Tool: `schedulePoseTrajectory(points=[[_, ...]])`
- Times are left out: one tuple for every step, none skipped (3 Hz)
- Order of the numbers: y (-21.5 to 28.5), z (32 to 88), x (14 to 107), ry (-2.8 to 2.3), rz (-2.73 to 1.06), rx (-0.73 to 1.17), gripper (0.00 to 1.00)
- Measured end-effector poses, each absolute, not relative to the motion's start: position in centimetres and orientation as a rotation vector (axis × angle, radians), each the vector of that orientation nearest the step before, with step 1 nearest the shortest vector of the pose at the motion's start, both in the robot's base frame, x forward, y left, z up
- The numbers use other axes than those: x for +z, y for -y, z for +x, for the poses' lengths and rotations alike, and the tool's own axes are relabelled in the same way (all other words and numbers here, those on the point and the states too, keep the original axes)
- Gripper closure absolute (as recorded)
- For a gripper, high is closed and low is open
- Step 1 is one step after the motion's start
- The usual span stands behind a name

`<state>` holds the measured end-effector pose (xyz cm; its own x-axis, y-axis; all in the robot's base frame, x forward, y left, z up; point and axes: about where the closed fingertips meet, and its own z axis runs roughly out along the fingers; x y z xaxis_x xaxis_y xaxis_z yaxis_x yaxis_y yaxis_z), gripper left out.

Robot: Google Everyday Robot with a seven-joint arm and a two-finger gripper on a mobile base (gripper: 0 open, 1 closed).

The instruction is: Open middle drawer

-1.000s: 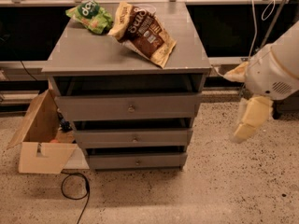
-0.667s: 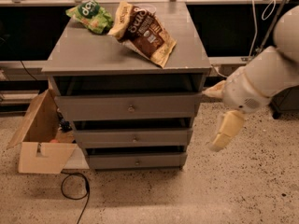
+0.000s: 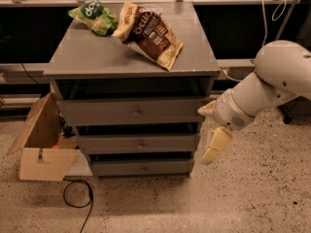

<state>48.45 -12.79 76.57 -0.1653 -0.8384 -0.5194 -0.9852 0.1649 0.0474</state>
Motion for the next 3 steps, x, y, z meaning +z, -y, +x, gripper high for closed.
schedulePoseTrajectory(points=[[12.8, 49.0, 73.3, -2.090, -1.758, 0.497, 0.00], [12.9, 51.1, 62.3, -2.086, -1.858, 0.354, 0.00], [12.5, 54.0, 56.3, -2.055, -1.864, 0.253, 0.00]])
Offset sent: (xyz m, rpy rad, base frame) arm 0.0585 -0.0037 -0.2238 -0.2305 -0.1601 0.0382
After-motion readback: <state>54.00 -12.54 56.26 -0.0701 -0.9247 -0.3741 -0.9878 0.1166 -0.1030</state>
